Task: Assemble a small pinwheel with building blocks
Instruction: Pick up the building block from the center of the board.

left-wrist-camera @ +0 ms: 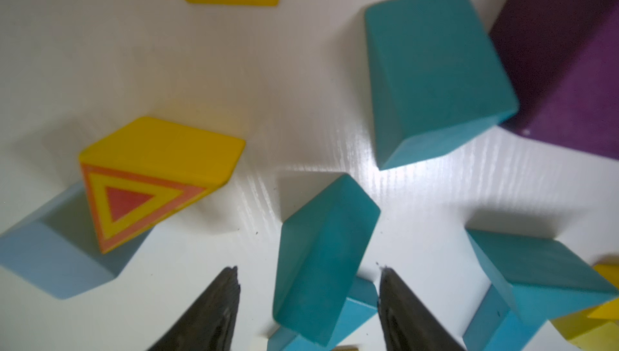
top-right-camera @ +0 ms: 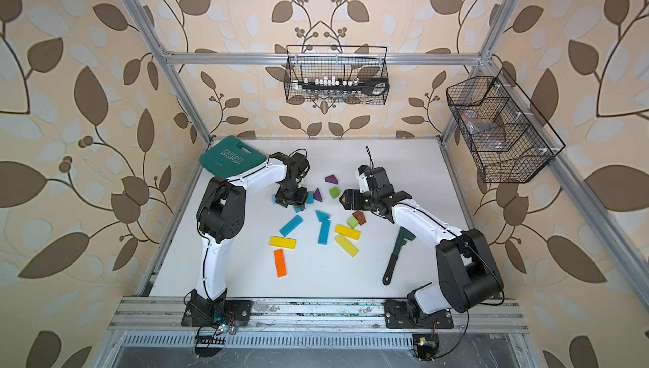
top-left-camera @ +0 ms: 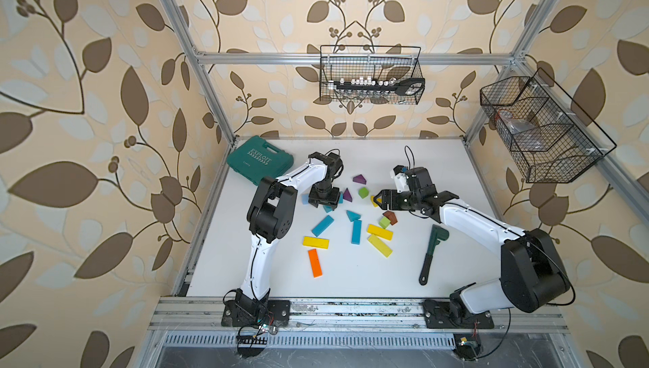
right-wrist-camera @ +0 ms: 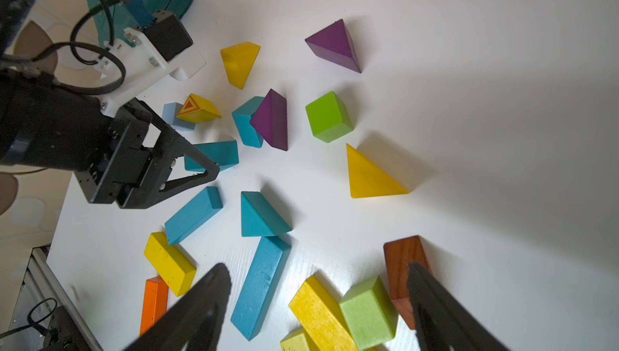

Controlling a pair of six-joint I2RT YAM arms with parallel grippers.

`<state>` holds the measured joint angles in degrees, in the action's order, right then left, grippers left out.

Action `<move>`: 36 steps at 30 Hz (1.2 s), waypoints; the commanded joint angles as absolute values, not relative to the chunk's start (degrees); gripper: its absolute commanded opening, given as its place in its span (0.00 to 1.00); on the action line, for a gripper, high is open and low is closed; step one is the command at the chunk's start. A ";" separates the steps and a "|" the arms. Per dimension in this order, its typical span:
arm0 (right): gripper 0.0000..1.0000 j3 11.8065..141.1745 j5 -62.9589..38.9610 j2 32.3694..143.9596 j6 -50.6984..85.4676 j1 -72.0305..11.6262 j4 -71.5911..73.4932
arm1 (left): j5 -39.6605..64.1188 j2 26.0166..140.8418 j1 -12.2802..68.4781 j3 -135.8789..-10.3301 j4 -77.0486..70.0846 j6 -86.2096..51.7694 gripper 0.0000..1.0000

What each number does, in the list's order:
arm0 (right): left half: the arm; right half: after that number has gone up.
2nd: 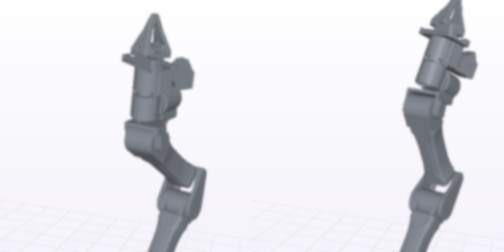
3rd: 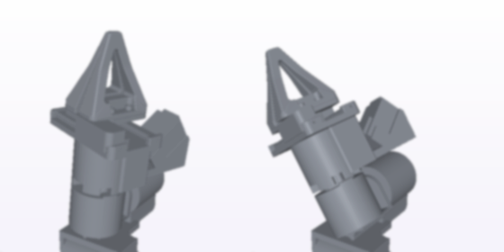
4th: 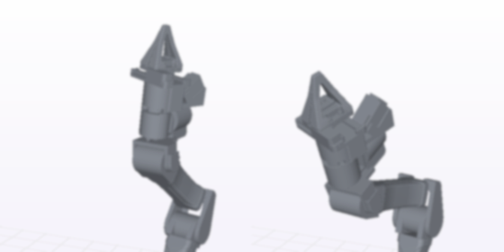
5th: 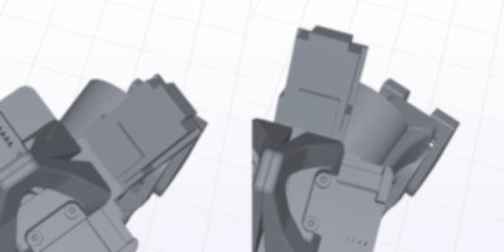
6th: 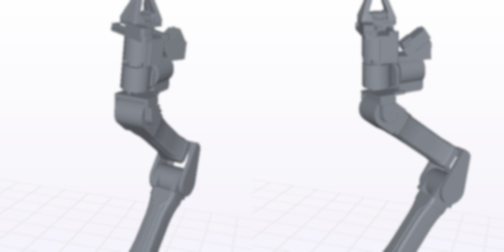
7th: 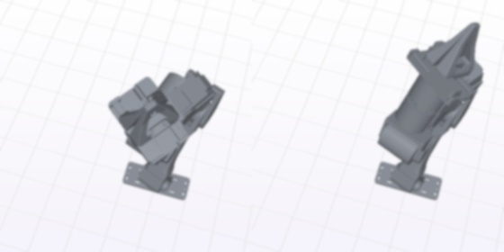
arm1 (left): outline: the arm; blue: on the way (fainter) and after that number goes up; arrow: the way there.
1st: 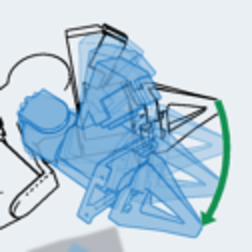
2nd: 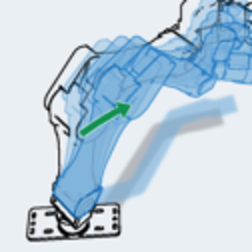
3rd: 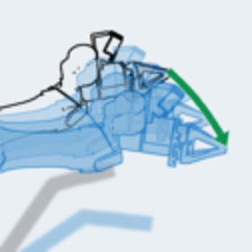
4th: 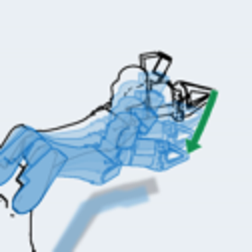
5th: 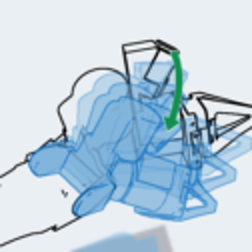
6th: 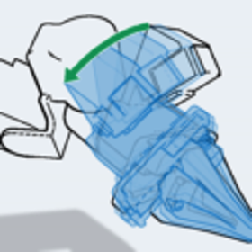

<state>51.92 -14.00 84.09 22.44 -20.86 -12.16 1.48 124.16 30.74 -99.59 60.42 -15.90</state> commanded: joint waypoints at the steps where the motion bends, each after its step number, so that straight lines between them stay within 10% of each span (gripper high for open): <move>1: 0.84 50.73 -14.43 84.33 22.49 -20.63 -11.64 | 1.34 125.71 30.86 -102.63 61.61 -12.57 0.62; 24: 0.89 50.18 -14.77 84.66 23.14 -20.37 -11.06 | 5.03 122.56 30.90 -97.08 56.51 -3.12 0.55; 36: 0.85 46.98 -17.78 81.65 19.47 -22.66 -5.42 | 11.34 118.10 30.59 -95.67 55.76 -9.81 0.20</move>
